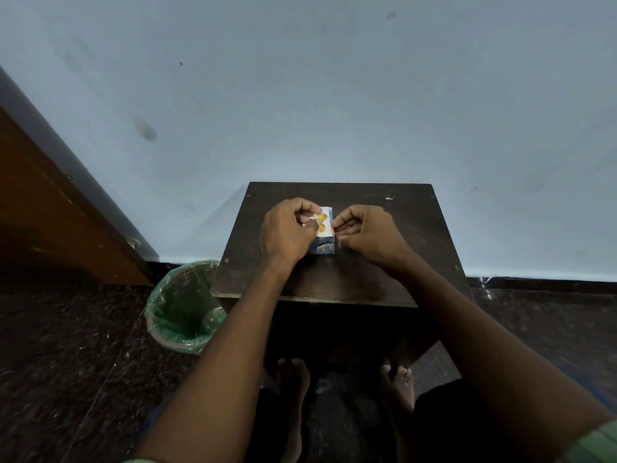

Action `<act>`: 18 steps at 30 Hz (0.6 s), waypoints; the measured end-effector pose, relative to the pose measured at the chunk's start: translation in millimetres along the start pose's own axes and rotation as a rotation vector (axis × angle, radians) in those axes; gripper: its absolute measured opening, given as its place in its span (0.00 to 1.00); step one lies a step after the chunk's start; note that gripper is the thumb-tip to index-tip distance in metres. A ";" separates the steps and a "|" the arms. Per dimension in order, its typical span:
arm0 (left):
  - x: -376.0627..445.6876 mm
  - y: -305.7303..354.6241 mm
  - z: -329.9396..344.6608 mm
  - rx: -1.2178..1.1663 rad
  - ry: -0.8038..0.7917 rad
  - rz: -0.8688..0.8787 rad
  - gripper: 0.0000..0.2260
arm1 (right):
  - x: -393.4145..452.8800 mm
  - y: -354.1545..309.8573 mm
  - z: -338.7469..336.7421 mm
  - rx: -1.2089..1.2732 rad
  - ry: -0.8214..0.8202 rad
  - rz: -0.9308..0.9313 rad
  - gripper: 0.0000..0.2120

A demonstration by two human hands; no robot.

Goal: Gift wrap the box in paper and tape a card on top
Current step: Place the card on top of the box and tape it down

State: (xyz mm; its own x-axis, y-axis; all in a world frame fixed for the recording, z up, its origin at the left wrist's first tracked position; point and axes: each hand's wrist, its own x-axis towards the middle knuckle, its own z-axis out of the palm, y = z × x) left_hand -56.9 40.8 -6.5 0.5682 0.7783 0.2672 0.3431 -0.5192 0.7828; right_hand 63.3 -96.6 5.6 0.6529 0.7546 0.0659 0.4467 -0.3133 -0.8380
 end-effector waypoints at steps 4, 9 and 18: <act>-1.7 2.9 -2.7 -0.012 -0.045 0.033 0.10 | 1.8 1.2 -8.8 -0.048 0.008 0.013 0.14; 1.7 8.0 -2.5 0.044 -0.063 0.009 0.12 | 5.3 0.1 -16.3 -0.157 0.050 0.031 0.15; 0.3 11.3 3.5 0.040 0.007 0.059 0.11 | 7.9 13.6 -26.4 -0.391 0.009 0.061 0.05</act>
State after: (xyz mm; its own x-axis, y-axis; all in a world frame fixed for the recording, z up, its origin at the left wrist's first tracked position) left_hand -50.2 33.9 0.4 0.5829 0.7484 0.3164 0.3386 -0.5777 0.7427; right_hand 90.7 -110.1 9.0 0.6898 0.7234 0.0288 0.6052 -0.5542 -0.5715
